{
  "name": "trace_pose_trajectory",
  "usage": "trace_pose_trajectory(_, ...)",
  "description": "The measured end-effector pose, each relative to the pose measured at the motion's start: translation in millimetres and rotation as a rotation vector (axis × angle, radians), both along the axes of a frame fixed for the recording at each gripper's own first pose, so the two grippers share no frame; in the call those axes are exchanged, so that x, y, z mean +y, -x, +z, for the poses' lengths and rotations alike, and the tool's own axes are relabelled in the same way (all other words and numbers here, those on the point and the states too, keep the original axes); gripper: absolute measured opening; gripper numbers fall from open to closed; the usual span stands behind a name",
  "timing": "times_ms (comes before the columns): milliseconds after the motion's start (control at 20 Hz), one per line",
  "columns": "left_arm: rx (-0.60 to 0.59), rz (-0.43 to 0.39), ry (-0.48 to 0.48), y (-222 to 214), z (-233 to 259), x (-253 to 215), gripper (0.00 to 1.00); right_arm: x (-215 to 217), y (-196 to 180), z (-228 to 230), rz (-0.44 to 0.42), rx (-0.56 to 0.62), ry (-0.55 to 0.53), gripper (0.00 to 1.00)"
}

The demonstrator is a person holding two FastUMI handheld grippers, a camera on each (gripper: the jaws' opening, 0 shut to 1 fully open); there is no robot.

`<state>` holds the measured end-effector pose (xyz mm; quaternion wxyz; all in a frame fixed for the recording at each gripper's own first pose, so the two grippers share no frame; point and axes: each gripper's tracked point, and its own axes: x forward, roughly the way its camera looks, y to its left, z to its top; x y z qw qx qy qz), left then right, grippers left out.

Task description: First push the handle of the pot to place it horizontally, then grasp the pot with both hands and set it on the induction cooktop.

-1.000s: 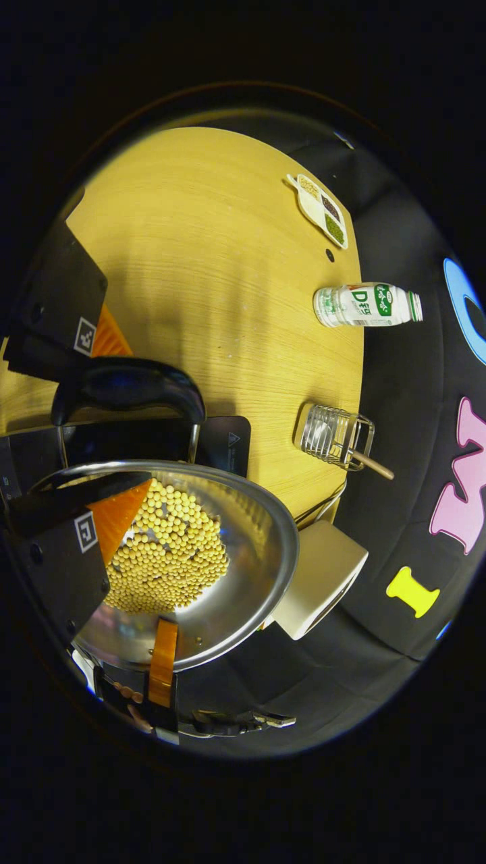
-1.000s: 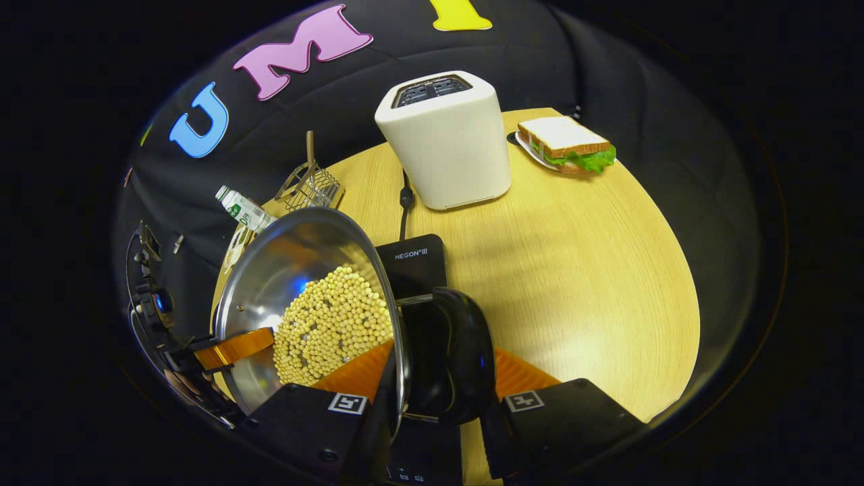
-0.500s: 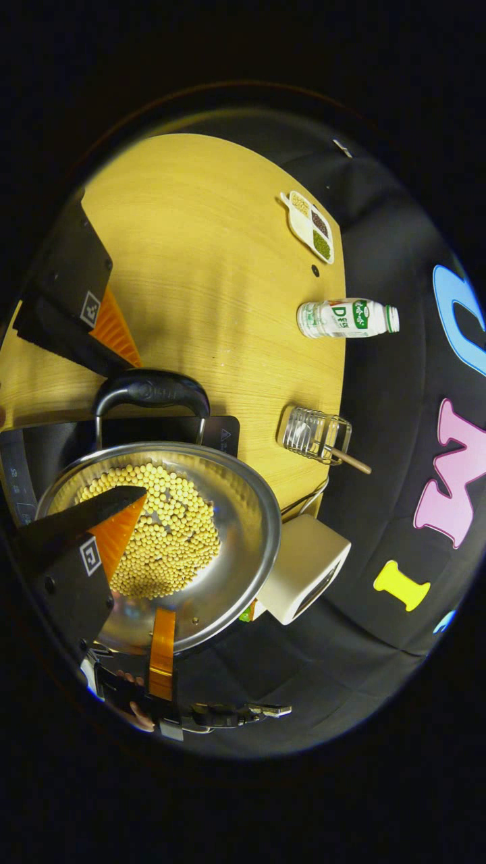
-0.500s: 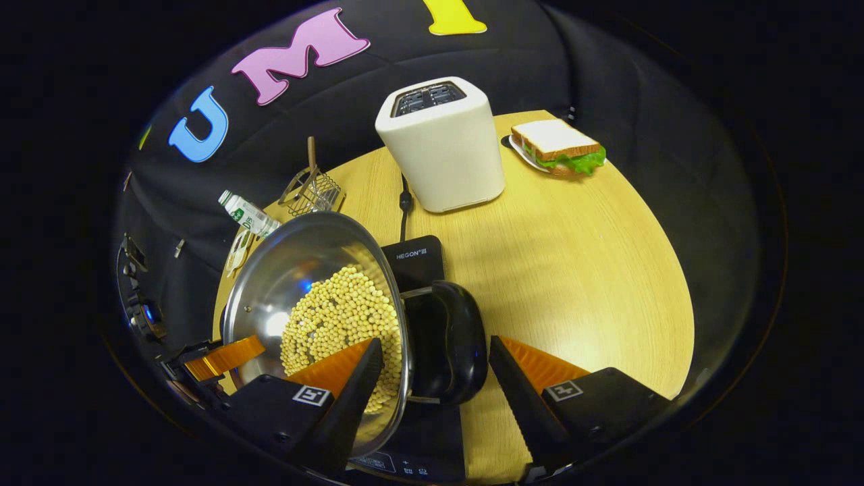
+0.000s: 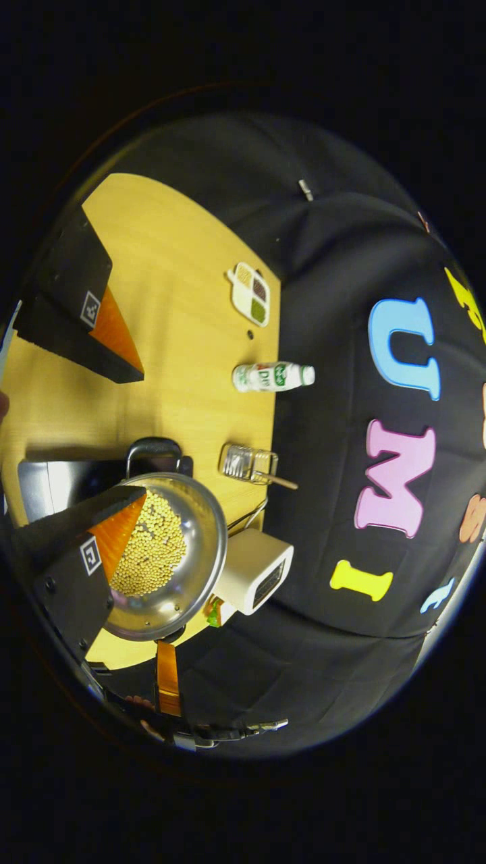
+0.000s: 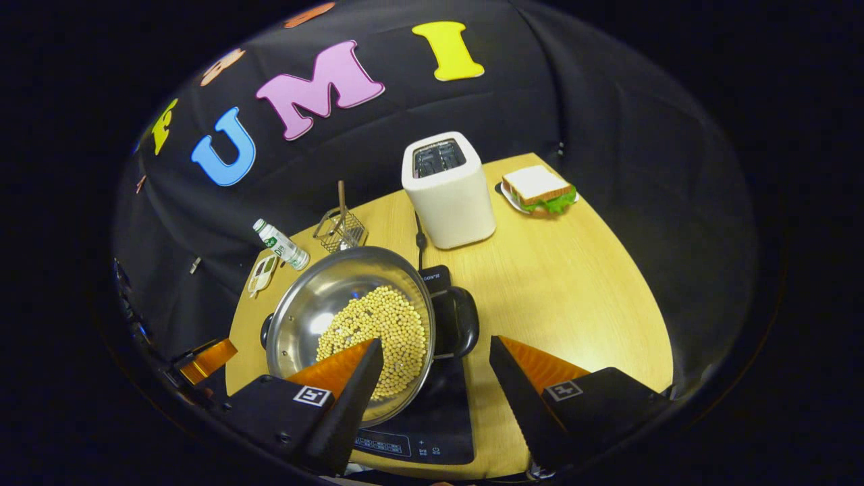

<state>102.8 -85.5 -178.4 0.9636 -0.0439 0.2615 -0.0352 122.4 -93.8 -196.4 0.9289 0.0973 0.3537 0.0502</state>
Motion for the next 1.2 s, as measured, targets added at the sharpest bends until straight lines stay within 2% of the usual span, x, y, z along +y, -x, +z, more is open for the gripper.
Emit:
trace_pose_trajectory(200, -0.162, 0.042, -0.073, 32.9, 51.5, 24.7, 0.95, -2.1, 8.4, 51.9, -0.014, -0.181, 0.030, 0.99)
trace_pose_trajectory(400, -0.305, 0.090, -0.094, 62.3, 94.7, 40.4, 0.95, -0.1, 23.0, 111.5, -0.042, -0.405, 0.064, 0.99)
trace_pose_trajectory(500, -0.377, 0.089, -0.085, 73.2, 116.8, 39.1, 0.95, 2.6, 38.2, 134.7, -0.056, -0.493, 0.082, 0.98)
trace_pose_trajectory(750, -0.503, 0.045, -0.153, 92.9, 154.0, 30.6, 0.95, 23.1, 73.8, 189.4, -0.059, -0.693, 0.129, 0.98)
trace_pose_trajectory(1000, -0.597, 0.031, -0.133, 120.1, 172.9, 19.9, 0.94, 52.6, 115.2, 210.9, -0.067, -0.811, 0.160, 0.98)
trace_pose_trajectory(1200, -0.580, 0.031, -0.114, 143.3, 158.5, 24.8, 0.97, 83.6, 141.9, 201.8, -0.022, -0.825, 0.180, 0.98)
